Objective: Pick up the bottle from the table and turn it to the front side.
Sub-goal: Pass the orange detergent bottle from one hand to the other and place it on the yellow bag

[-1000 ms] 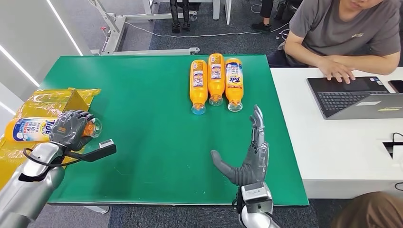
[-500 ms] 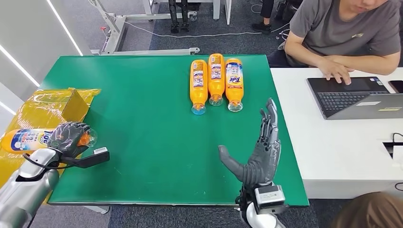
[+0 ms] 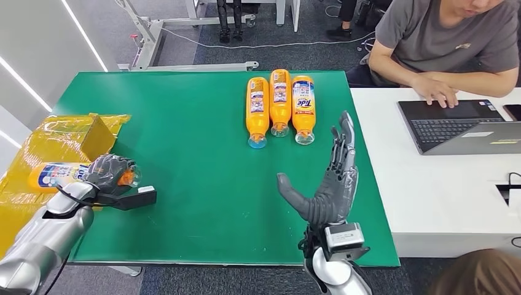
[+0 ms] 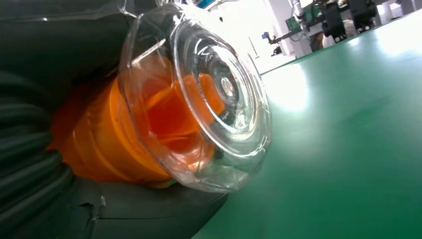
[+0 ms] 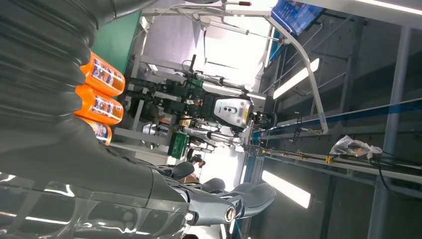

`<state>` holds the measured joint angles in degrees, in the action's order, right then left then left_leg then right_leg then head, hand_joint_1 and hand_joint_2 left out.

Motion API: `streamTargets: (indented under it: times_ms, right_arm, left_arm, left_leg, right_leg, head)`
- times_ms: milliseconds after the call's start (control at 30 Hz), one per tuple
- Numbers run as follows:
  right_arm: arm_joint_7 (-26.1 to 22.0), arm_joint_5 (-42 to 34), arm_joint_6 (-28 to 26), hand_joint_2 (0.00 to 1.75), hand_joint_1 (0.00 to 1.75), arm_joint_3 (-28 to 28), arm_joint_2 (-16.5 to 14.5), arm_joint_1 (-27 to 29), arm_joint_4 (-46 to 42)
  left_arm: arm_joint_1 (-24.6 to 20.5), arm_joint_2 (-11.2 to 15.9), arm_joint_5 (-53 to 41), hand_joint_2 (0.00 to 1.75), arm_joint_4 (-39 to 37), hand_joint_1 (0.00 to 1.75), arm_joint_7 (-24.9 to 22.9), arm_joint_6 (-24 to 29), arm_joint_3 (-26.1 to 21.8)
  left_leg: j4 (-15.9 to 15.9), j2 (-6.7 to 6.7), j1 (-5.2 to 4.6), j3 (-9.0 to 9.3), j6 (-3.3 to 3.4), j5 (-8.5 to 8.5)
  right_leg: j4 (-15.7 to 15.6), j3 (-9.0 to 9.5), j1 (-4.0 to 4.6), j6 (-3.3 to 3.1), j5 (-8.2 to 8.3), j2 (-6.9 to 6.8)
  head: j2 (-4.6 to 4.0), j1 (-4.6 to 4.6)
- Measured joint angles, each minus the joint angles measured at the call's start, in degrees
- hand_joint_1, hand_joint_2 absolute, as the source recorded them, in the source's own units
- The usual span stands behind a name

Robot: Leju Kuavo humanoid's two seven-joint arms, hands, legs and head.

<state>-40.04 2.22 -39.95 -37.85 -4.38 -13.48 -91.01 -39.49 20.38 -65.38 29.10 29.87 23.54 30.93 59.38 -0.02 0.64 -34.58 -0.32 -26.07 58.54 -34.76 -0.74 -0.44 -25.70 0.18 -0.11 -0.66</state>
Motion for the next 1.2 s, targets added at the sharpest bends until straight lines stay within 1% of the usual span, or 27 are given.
streamTargets:
  times_ms: [200,367,500,633,733,900,1200]
  right_arm:
    - [0.00,0.11,-0.01,1.75,0.00,-0.05,-0.60,-1.14,1.34]
    - [0.00,-0.14,-0.01,1.75,0.00,-0.05,-0.78,-1.65,2.20]
    - [0.00,-0.46,-0.01,1.75,0.00,-0.07,-0.89,-1.90,2.70]
    - [0.00,-0.66,-0.01,1.75,0.00,-0.20,-0.90,-2.14,3.16]
    - [0.00,-0.49,-0.01,1.75,0.00,-0.49,-0.91,-2.16,3.45]
    - [0.00,-0.45,-0.02,1.75,0.00,-1.04,-0.91,-2.06,3.56]
    - [0.00,-0.83,-0.03,1.75,0.00,-1.51,-0.86,-1.64,3.56]
  left_arm:
    - [-1.55,-3.10,-0.56,1.75,-2.21,1.75,0.11,-0.97,1.61]
    - [-1.82,-3.97,0.61,1.75,-3.61,1.75,1.28,-2.07,1.87]
    - [-1.87,-4.01,1.08,1.75,-4.45,0.00,1.32,-3.69,1.88]
    - [-2.59,-3.96,0.98,1.75,-5.46,0.00,0.11,-10.58,2.18]
    - [-3.55,-3.60,1.60,1.75,-5.80,0.00,-0.23,-13.45,2.55]
    - [-3.65,-2.67,6.92,1.75,-5.84,0.00,0.39,-16.39,2.33]
    - [-2.40,-0.67,13.36,1.75,-5.45,0.00,3.35,-18.76,-0.07]
  left_leg:
    - [0.00,0.03,0.00,0.00,0.00,0.00]
    - [0.00,0.03,0.01,0.00,0.00,0.00]
    - [-0.01,0.03,0.01,0.00,0.00,0.00]
    - [-0.02,0.00,0.01,0.01,0.00,0.00]
    - [-0.03,0.02,0.00,0.06,0.00,0.00]
    - [-0.03,0.05,0.01,0.11,-0.01,0.00]
    - [-0.06,0.09,0.01,0.15,-0.01,0.00]
  right_leg:
    - [0.01,0.00,0.00,0.00,0.01,0.02]
    - [0.01,0.00,0.00,-0.01,0.01,0.02]
    - [0.02,-0.01,0.00,-0.01,0.00,0.02]
    - [0.03,0.03,0.00,-0.01,0.00,-0.01]
    - [0.04,0.09,0.00,-0.02,0.01,0.00]
    - [0.04,0.10,0.00,-0.02,0.01,0.03]
    - [0.06,0.12,0.00,-0.03,0.01,0.07]
  head:
    - [0.00,0.02]
    - [0.00,0.01]
    - [0.00,0.01]
    - [0.00,0.02]
    - [0.00,0.01]
    - [0.00,0.01]
    - [0.00,0.01]
